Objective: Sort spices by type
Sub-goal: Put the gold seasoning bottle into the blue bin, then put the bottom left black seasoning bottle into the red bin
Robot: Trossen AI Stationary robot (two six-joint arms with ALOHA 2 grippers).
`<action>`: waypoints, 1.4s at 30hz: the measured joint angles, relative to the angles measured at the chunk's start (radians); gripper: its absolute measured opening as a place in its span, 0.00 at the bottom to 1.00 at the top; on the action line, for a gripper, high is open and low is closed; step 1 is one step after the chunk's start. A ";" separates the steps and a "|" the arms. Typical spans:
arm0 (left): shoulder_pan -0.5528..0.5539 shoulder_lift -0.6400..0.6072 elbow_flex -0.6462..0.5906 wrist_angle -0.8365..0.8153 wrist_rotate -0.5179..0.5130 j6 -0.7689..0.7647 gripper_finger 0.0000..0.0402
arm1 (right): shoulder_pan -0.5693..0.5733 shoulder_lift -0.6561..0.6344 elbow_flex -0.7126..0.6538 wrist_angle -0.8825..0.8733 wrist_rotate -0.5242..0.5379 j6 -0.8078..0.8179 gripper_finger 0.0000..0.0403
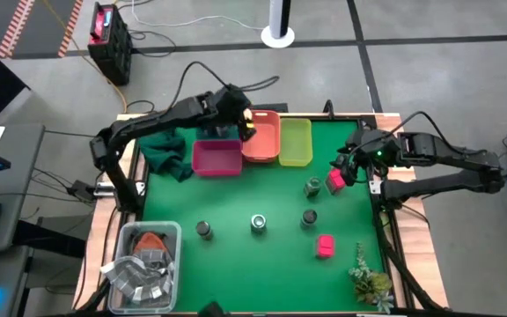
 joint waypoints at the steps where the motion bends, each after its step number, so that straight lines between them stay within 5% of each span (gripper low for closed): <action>1: 0.018 0.012 -0.001 -0.009 -0.002 0.000 0.67 | 0.000 0.000 0.000 0.000 0.000 0.003 0.69; 22: 0.106 0.201 -0.001 -0.026 0.031 -0.028 0.67 | -0.001 0.000 0.000 0.033 0.001 0.036 0.69; 27: 0.106 0.200 -0.001 -0.045 -0.001 -0.029 0.85 | -0.001 0.000 0.000 0.035 0.001 0.035 0.69; 33: 0.100 0.146 0.003 -0.062 0.010 -0.057 0.88 | -0.001 0.000 0.000 0.037 0.001 0.034 0.69; 42: -0.024 -0.054 0.009 -0.051 0.186 -0.253 0.82 | -0.001 0.000 0.000 0.037 0.001 0.026 0.69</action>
